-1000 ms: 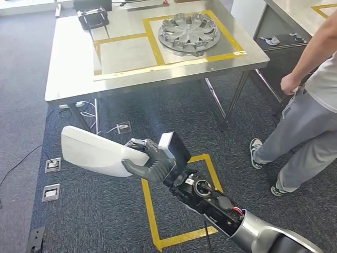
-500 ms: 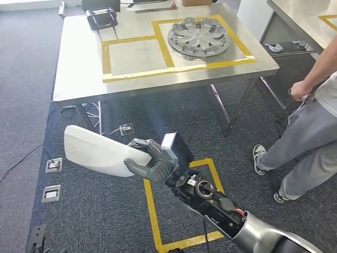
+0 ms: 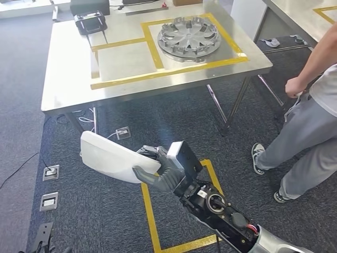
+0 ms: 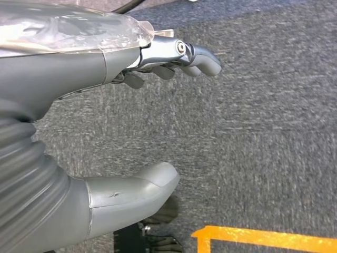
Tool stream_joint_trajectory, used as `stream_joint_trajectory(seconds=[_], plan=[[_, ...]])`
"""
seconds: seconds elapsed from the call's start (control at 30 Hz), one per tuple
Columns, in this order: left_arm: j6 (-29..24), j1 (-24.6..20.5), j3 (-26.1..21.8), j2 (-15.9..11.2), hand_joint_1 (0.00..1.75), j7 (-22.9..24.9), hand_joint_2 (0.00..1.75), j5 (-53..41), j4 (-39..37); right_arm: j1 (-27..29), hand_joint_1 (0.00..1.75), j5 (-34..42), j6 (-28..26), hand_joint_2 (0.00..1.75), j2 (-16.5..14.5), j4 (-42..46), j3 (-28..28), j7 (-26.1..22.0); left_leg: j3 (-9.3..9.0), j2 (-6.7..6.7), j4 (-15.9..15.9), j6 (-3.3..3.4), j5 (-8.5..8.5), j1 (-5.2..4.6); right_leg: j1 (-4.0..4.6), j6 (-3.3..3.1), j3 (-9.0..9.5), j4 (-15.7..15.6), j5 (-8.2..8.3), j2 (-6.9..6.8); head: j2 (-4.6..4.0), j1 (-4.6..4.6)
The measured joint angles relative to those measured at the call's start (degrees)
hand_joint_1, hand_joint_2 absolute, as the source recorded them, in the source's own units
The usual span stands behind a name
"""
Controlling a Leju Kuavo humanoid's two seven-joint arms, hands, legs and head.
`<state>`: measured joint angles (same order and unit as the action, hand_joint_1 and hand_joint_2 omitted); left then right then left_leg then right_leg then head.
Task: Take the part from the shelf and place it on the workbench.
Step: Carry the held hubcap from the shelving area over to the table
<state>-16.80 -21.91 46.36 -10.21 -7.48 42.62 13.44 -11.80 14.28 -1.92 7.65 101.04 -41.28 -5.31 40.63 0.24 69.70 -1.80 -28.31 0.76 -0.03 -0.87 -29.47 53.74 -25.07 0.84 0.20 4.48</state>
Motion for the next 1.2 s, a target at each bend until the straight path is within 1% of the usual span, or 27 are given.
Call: stream_joint_trajectory(seconds=[0.03,0.07,0.1,0.13,0.23,0.27,0.3,0.33,0.4,0.43,0.47,0.5,0.57,0.6,0.63,0.73,0.77,0.8,0.83,0.9,0.93,0.97,1.0,1.07,1.1,1.13,1.2], plan=[[0.0,-0.1,0.1,0.1,0.0,0.0,1.75,0.0,0.0,0.2,1.75,0.0,0.0,1.75,0.2,0.7,0.0,0.0,-1.7,0.0,-4.3,0.18,2.63,0.0,0.0,0.13,0.35,0.0,-0.27,0.15,0.0,-0.01],[0.0,-0.2,0.2,0.1,0.0,0.0,1.75,-0.1,0.0,0.3,1.75,-0.1,0.0,1.75,0.3,1.4,0.1,0.1,-3.69,-0.01,-8.7,0.39,4.58,-0.09,0.11,0.35,0.62,0.0,-0.58,0.27,0.0,-0.03],[0.0,-0.3,0.2,0.1,0.0,0.0,1.75,-0.1,0.0,0.4,1.75,-0.1,0.0,1.75,0.5,1.9,0.1,0.1,-5.25,-0.03,-12.2,0.62,5.77,-0.18,0.21,0.61,0.78,0.1,-0.87,0.39,0.0,-0.09],[0.1,-0.4,0.3,0.2,0.0,0.0,1.75,-0.2,0.0,0.5,1.75,-0.2,-0.1,1.75,0.6,2.4,0.2,0.1,-6.21,-0.05,-14.3,0.86,6.15,-0.27,0.28,0.89,0.85,0.1,-1.12,0.48,0.0,-0.12],[0.2,-0.5,0.6,0.4,0.0,0.0,1.75,-0.2,0.0,0.8,1.75,-0.3,-0.1,1.75,1.0,3.7,0.4,0.2,-6.72,-0.13,-15.2,1.69,5.66,-0.34,0.15,1.76,0.84,0.2,-1.74,0.49,0.0,-0.15],[0.2,-0.6,0.6,0.4,0.0,0.0,1.75,-0.2,0.0,0.9,1.75,-0.3,-0.1,1.75,1.1,4.1,0.5,0.2,-6.95,-0.12,-15.4,2.03,5.56,-0.26,0.09,2.07,0.54,1.0,-2.37,0.34,0.0,-0.08],[0.2,-0.6,0.7,0.5,0.0,0.0,1.75,-0.3,0.0,1.0,1.75,-0.4,-0.1,1.75,1.2,4.5,0.6,0.3,-7.23,-0.11,-15.5,2.34,5.48,-0.17,0.06,2.34,-0.26,2.9,-3.46,0.18,0.0,0.07],[0.2,-0.6,0.7,0.5,0.0,0.0,1.75,-0.2,0.0,1.0,1.75,-0.5,-0.1,1.75,1.4,4.8,0.6,0.3,-7.49,-0.08,-15.6,2.59,5.35,-0.11,-0.05,2.56,-1.84,6.3,-5.04,0.02,0.0,0.24],[0.2,-0.6,0.7,0.5,0.0,0.1,1.75,-0.1,0.0,1.1,1.75,-0.7,0.0,1.75,1.6,5.1,0.7,0.5,-7.89,-0.05,-15.6,2.87,4.97,-0.14,-0.16,2.9,-6.21,14.7,-8.22,-0.14,0.0,0.54],[0.2,-0.6,0.7,0.6,0.0,0.1,1.75,0.0,0.0,1.1,1.75,-0.8,0.0,1.75,1.7,5.1,0.7,0.6,-8.11,-0.06,-15.6,2.88,4.76,-0.15,-0.24,3.02,-8.07,17.6,-8.74,-0.17,0.0,0.62],[0.2,-0.6,0.7,0.6,0.0,0.2,1.75,0.0,0.0,1.1,1.75,-0.9,0.1,1.75,1.7,5.1,0.7,0.7,-8.41,-0.09,-15.6,2.83,4.51,-0.15,-0.33,3.08,-8.87,18.2,-7.96,-0.22,0.0,0.68],[0.2,-0.6,0.8,0.6,0.0,0.2,1.75,0.1,0.0,1.0,1.75,-1.0,0.2,1.75,1.7,5.1,0.7,0.8,-8.84,-0.14,-15.6,2.72,4.22,-0.14,-0.43,3.06,-8.47,16.3,-5.98,-0.28,0.0,0.75],[0.3,-0.6,0.8,0.5,0.0,0.2,1.75,0.2,0.0,0.5,1.75,-1.0,0.3,1.75,1.8,5.1,0.7,0.9,-9.76,-0.24,-15.6,2.36,3.56,-0.14,-0.54,2.87,-5.32,8.2,-0.82,-0.41,0.0,0.92],[0.4,-0.7,0.8,0.5,0.0,0.2,1.75,0.3,0.0,0.2,1.75,-1.0,0.4,1.75,1.8,5.1,0.7,0.9,-10.03,-0.3,-15.5,2.12,3.29,-0.21,-0.47,2.75,-3.65,4.5,0.75,-0.44,0.0,0.89],[0.4,-0.8,0.8,0.4,0.0,0.3,1.75,0.3,0.0,0.0,1.75,-1.0,0.4,1.75,1.8,5.2,0.6,1.0,-10.09,-0.34,-15.4,1.86,3.14,-0.28,-0.36,2.57,-2.61,2.3,1.38,-0.46,0.0,0.85],[0.5,-0.9,0.8,0.3,0.0,0.3,1.75,0.4,0.0,-0.3,1.75,-1.0,0.4,1.75,1.7,5.4,0.6,1.1,-9.97,-0.36,-15.4,1.01,2.91,-0.28,-0.19,1.73,-1.88,0.9,0.97,-0.41,0.0,0.64],[0.5,-1.0,0.8,0.3,0.0,0.3,1.75,0.4,0.0,-0.4,1.75,-1.0,0.4,1.75,1.7,5.4,0.6,1.1,-9.8,-0.34,-14.8,0.72,2.47,-0.2,-0.24,1.39,-1.67,0.7,0.95,-0.41,0.0,0.53],[0.5,-1.1,0.8,0.2,0.0,0.3,1.75,0.4,0.0,-0.6,1.75,-1.0,0.4,1.75,1.7,5.5,0.6,1.1,-9.08,-0.33,-13.1,0.47,1.57,-0.14,-0.3,1.03,-1.42,0.5,0.95,-0.44,0.0,0.42],[0.5,-1.1,0.8,0.2,0.0,0.3,1.75,0.4,0.0,-0.7,1.75,-1.0,0.4,1.75,1.7,5.5,0.6,1.1,-7.6,-0.33,-10.0,0.26,0.18,-0.09,-0.36,0.72,-1.17,0.3,0.9,-0.5,0.0,0.28],[0.5,-1.1,0.8,0.2,0.0,0.3,1.75,0.4,0.0,-0.9,1.75,-1.0,0.4,1.75,1.7,5.5,0.6,1.1,-2.86,-0.33,-1.5,0.01,-2.9,-0.07,-0.25,0.27,-0.95,0.3,0.63,-0.56,0.0,0.03],[0.5,-1.0,0.8,0.1,0.0,0.4,1.75,0.4,0.0,-0.9,1.75,-1.0,0.5,1.75,1.7,5.5,0.6,1.1,-0.69,-0.33,1.8,-0.04,-3.61,-0.07,-0.19,0.15,-0.83,0.3,0.48,-0.55,0.0,-0.03],[0.5,-0.9,0.8,0.1,0.0,0.4,1.75,0.4,0.0,-0.9,1.75,-1.0,0.5,1.75,1.7,5.5,0.5,1.1,0.56,-0.33,3.0,-0.01,-3.18,-0.07,-0.13,0.08,-0.66,0.3,0.32,-0.5,0.0,-0.07],[0.5,-0.8,0.8,0.1,0.0,0.4,1.75,0.4,0.0,-0.9,1.75,-1.0,0.5,1.75,1.7,5.5,0.5,1.1,0.5,-0.33,1.6,0.11,-1.54,-0.07,-0.09,0.09,-0.41,0.3,0.13,-0.45,0.0,-0.11],[0.5,-0.9,0.8,0.0,0.0,0.4,1.75,0.4,0.0,-0.9,1.75,-1.0,0.4,1.75,1.7,5.5,0.5,1.1,-2.59,-0.32,-6.6,0.64,3.5,-0.14,-0.02,0.27,0.25,0.3,-0.38,-0.35,0.0,-0.13],[0.5,-1.0,0.8,-0.1,0.0,0.4,1.75,0.4,0.0,-1.0,1.75,-1.0,0.4,1.75,1.7,5.5,0.5,1.1,-4.39,-0.3,-10.7,0.94,5.25,-0.26,0.14,0.48,0.47,0.4,-0.7,-0.3,0.0,-0.16],[0.5,-1.1,0.8,-0.1,0.0,0.4,1.75,0.4,0.0,-1.0,1.75,-1.0,0.4,1.75,1.7,5.5,0.5,1.0,-5.62,-0.29,-13.6,1.2,6.17,-0.4,0.24,0.72,0.59,0.4,-0.97,-0.25,0.0,-0.13],[0.5,-1.3,0.8,-0.2,0.0,0.4,1.75,0.3,0.0,-1.2,1.75,-1.1,0.4,1.75,1.7,5.5,0.5,0.7,-6.32,-0.3,-15.1,1.62,6.01,-0.71,0.33,1.27,0.65,0.4,-1.36,-0.19,0.0,-0.1]])
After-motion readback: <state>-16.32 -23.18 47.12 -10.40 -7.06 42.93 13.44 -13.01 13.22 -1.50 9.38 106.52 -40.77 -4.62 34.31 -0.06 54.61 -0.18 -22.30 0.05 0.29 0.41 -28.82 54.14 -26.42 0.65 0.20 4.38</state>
